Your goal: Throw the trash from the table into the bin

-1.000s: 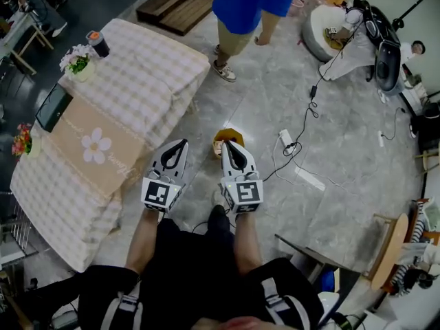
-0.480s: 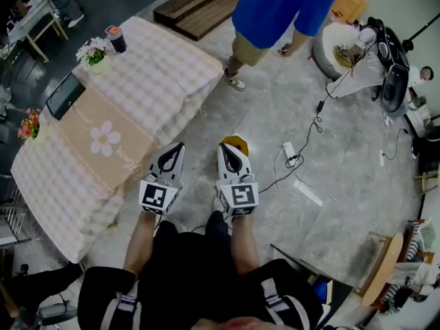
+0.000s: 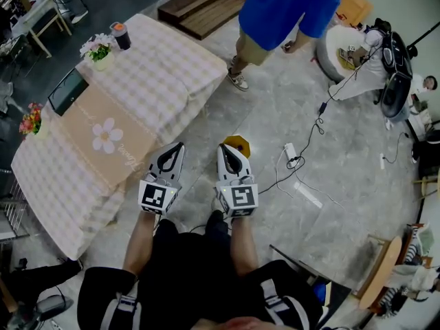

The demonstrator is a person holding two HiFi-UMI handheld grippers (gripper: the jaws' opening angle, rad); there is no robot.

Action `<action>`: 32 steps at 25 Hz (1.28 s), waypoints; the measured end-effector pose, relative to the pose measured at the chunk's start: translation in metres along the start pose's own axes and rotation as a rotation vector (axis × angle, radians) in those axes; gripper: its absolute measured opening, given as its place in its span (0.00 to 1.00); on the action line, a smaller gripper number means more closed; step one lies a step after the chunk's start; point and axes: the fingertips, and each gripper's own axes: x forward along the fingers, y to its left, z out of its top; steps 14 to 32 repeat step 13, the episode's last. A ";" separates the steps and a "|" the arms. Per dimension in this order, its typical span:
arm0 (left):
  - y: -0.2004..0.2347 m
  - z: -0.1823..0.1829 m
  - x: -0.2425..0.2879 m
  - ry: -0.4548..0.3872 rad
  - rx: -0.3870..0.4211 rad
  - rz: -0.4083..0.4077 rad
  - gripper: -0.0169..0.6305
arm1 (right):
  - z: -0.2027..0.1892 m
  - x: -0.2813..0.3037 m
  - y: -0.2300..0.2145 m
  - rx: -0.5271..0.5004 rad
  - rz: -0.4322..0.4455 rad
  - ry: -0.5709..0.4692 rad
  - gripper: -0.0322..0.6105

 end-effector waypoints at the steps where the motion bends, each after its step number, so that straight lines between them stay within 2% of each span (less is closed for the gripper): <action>1: 0.000 0.000 -0.001 0.001 0.001 0.002 0.03 | -0.001 0.000 0.001 0.000 0.002 0.001 0.06; 32: 0.006 0.000 -0.003 0.001 -0.001 0.011 0.03 | -0.002 0.002 0.006 -0.013 0.020 0.002 0.06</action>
